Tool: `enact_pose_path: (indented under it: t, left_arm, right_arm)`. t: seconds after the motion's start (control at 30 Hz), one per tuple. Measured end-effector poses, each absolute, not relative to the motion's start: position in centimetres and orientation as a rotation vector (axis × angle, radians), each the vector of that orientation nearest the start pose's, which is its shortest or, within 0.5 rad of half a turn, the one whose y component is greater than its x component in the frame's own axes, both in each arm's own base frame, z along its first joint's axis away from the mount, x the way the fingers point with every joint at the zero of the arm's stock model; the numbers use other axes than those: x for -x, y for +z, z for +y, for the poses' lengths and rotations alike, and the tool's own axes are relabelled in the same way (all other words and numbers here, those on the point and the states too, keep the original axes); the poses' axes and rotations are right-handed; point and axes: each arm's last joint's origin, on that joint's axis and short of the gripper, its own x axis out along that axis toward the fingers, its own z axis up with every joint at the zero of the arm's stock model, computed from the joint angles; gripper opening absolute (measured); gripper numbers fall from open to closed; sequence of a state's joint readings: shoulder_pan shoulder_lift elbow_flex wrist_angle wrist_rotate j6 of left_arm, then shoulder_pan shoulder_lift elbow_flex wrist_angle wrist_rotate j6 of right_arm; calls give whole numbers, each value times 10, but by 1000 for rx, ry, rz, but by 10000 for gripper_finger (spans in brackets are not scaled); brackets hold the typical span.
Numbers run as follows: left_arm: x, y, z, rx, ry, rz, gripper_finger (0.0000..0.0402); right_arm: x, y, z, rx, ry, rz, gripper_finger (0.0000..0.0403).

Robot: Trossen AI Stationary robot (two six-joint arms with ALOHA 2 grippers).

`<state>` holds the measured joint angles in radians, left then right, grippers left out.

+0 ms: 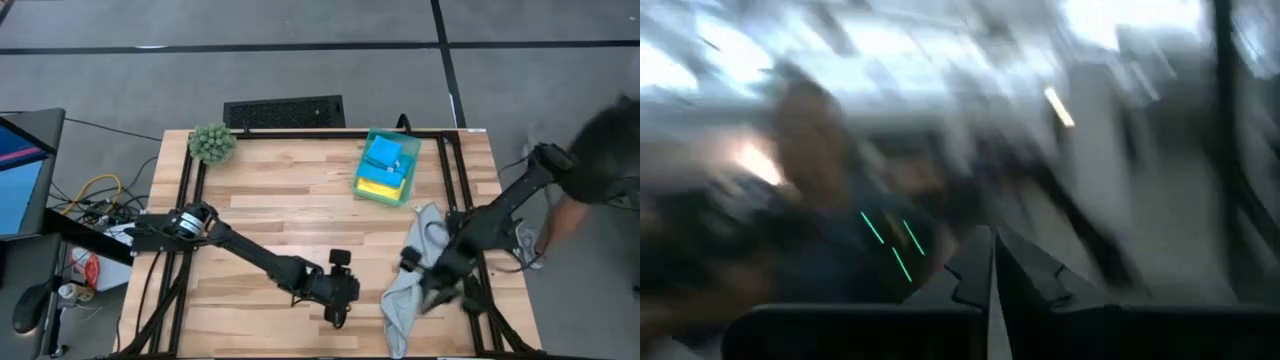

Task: Fold microfiber towels
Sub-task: Fold the gray towel

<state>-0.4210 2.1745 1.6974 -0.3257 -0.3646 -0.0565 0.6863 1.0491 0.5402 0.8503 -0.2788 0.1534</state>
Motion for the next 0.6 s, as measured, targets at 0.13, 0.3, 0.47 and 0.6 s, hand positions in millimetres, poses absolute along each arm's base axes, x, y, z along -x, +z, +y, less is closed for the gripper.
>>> enact_pose_path:
  t: [0.13,0.3,0.47,0.6]
  left_arm:
    - [-423,205,-201,-315,35,785,128]
    - [-397,220,-212,-387,150,808,128]
    - [-380,228,-221,-401,228,809,127]
    - [-368,227,-230,-419,261,815,127]
  right_arm:
    - [-173,279,163,-110,714,293,33]
    - [-158,264,147,-11,261,964,8]
    - [-150,243,139,-12,45,1207,32]
    - [-151,217,135,16,-35,1301,103]
